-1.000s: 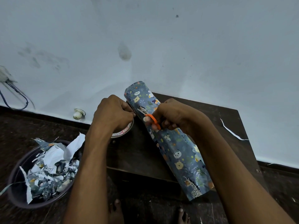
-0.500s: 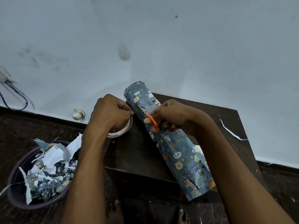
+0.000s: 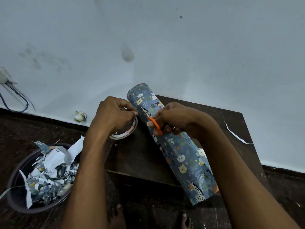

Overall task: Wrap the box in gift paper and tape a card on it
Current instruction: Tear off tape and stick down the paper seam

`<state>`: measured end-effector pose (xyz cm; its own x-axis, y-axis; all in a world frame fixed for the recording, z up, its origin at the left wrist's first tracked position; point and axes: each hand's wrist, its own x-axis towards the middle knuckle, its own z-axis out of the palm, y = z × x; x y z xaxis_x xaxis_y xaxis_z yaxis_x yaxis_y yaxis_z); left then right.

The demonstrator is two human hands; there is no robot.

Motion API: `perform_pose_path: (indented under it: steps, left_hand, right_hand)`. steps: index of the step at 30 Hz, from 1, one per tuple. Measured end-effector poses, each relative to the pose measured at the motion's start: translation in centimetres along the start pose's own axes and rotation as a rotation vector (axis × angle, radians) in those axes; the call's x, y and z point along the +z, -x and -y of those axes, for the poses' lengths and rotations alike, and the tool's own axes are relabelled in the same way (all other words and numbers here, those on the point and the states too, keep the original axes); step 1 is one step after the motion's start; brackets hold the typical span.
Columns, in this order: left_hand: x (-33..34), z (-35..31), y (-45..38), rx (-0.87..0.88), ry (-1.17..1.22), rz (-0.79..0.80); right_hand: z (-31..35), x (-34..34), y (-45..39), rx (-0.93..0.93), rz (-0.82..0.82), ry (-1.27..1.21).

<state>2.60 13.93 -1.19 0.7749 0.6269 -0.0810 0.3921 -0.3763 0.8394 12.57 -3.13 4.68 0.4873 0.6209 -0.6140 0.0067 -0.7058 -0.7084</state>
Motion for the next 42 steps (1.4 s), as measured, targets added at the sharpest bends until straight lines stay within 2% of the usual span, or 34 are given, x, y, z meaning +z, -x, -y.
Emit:
perform_pose_path:
  steps: [9, 17, 42]
  left_hand:
    - [0.2, -0.6, 0.2, -0.018, 0.168, 0.059]
    - [0.8, -0.8, 0.6, -0.114, 0.334, -0.05]
    - [0.9, -0.6, 0.2, -0.17, 0.347, -0.031]
  right_hand:
    - [0.0, 0.2, 0.1, -0.01, -0.01, -0.009]
    - [0.1, 0.3, 0.1, -0.003, -0.024, -0.015]
    - [0.5, 0.3, 0.4, 0.014, -0.013, -0.035]
